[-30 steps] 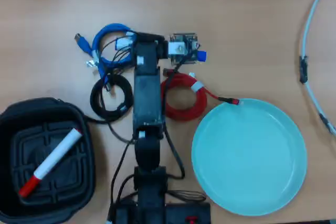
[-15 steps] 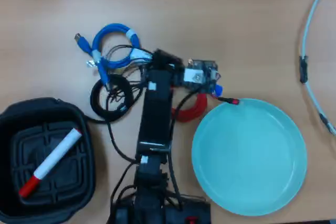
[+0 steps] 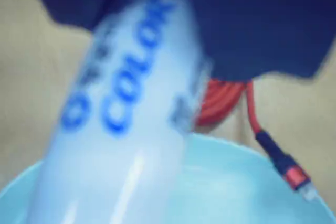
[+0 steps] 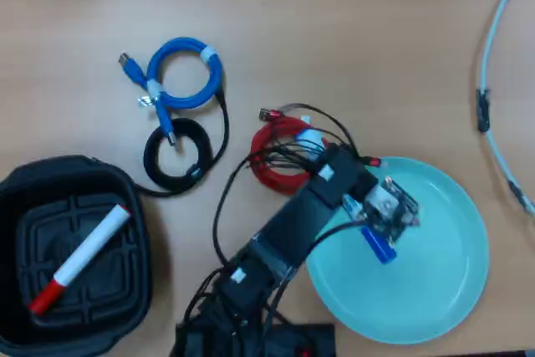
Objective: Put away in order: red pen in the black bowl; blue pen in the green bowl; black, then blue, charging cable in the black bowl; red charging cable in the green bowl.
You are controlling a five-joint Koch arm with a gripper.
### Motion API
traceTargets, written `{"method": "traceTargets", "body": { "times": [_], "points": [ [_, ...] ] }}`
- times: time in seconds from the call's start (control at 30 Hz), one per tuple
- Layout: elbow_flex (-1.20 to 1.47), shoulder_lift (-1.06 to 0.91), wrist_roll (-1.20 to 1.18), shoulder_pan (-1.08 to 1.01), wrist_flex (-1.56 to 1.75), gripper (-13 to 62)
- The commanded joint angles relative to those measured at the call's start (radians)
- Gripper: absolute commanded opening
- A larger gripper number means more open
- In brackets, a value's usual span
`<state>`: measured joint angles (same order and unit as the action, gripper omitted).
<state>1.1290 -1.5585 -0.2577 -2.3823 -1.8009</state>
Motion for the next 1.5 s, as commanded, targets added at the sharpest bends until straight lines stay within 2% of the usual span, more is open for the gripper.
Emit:
{"method": "traceTargets", "body": {
  "times": [0.0,0.3,0.53,0.9,0.97,1.13,1.23,1.33,1.47],
  "points": [
    [-0.032,-0.025,0.003,-0.061,0.014,-7.4],
    [-0.037,0.179,-0.002,-0.265,0.104,-7.4],
    [-0.060,0.373,-0.002,-0.278,0.147,-7.2],
    [-0.120,0.497,-0.009,-0.311,0.141,-6.8],
    [-0.106,0.499,-0.011,-0.304,0.138,-1.9],
    [-0.052,0.495,-0.008,-0.291,0.143,24.1],
    [-0.051,0.495,-0.008,-0.291,0.140,36.1],
    [-0.052,0.495,-0.009,-0.291,0.137,43.6],
    [-0.058,0.488,-0.009,-0.279,0.133,45.4]
  ]
}}
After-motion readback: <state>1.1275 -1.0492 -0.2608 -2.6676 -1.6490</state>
